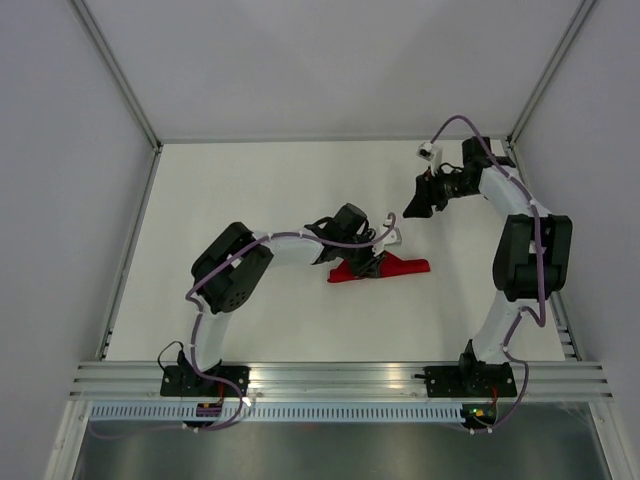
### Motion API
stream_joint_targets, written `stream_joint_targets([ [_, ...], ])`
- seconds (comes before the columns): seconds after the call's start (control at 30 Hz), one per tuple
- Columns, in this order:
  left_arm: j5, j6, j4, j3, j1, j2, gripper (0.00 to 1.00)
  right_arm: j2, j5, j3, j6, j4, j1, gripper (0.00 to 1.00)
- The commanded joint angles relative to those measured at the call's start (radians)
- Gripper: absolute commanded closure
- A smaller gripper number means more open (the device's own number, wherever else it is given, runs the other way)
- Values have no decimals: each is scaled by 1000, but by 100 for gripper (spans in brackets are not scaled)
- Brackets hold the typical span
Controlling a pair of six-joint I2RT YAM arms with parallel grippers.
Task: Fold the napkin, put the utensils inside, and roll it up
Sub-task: Roll the napkin with the utensil
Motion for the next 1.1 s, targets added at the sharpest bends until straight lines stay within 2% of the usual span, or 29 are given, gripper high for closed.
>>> stream_joint_targets([
  [0.0, 122, -97, -236, 8, 33, 109, 96, -60, -127, -25, -26, 14, -67, 32],
  [0.07, 183, -111, -290, 56, 64, 133, 96, -120, -118, -87, -110, -2, -82, 32],
  [0.1, 206, -124, -307, 73, 73, 155, 96, -150, -96, -170, -118, 23, -81, 32],
  [0.27, 312, -159, -400, 165, 114, 213, 96, -407, 26, -446, -192, 253, -52, 32],
  [0.4, 363, -179, -483, 242, 131, 276, 96, -598, 187, -687, -247, 440, 62, 30],
  [0.5, 376, -191, -517, 278, 140, 310, 96, -718, 308, -850, -267, 558, 212, 26],
  [0.77, 449, -231, -578, 357, 159, 382, 96, -669, 580, -967, -293, 725, 505, 27],
  [0.93, 465, -230, -621, 389, 163, 407, 96, -605, 674, -999, -301, 799, 599, 28],
  [1.07, 468, -223, -633, 394, 165, 408, 96, -539, 721, -999, -301, 854, 639, 33],
])
